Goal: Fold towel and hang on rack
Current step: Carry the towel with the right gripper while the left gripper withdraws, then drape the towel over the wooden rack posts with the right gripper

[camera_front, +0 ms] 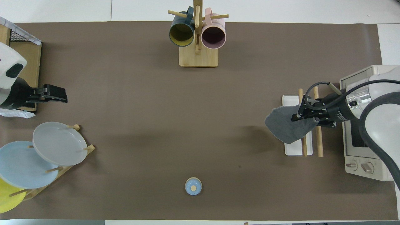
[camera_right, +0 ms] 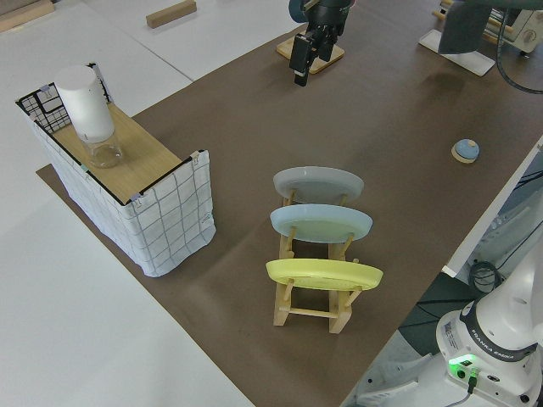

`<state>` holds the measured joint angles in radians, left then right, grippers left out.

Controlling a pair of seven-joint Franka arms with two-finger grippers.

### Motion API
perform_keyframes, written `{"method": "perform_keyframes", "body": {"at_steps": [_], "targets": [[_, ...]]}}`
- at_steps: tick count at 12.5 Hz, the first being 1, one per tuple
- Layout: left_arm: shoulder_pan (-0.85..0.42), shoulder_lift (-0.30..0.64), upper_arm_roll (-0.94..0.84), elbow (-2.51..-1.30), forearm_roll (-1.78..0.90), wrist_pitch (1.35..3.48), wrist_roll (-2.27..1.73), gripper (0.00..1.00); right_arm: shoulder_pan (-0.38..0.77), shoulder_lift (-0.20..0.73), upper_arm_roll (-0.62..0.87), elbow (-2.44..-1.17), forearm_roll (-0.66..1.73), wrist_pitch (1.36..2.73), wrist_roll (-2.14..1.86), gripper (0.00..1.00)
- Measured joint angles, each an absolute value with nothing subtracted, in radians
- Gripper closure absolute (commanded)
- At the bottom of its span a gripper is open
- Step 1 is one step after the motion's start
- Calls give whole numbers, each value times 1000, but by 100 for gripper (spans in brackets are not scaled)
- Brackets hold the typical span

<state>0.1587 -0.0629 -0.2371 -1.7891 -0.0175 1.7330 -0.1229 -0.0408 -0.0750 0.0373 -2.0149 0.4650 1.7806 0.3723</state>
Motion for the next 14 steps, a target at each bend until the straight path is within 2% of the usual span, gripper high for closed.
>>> {"method": "perform_keyframes", "body": {"at_steps": [4,8,14], "targets": [[-31,-2,-78,-1632,8,1582,-98,0,-100,-126,38,-2130,458,1848,206,100],[-47,4,-64,-1673,8,1595,-42,0,-179,-131,36,-2137,338,1858,19,100],[-48,3,-60,-1671,-22,1606,-44,0,-208,-135,37,-2212,235,1937,-99,100]]}}
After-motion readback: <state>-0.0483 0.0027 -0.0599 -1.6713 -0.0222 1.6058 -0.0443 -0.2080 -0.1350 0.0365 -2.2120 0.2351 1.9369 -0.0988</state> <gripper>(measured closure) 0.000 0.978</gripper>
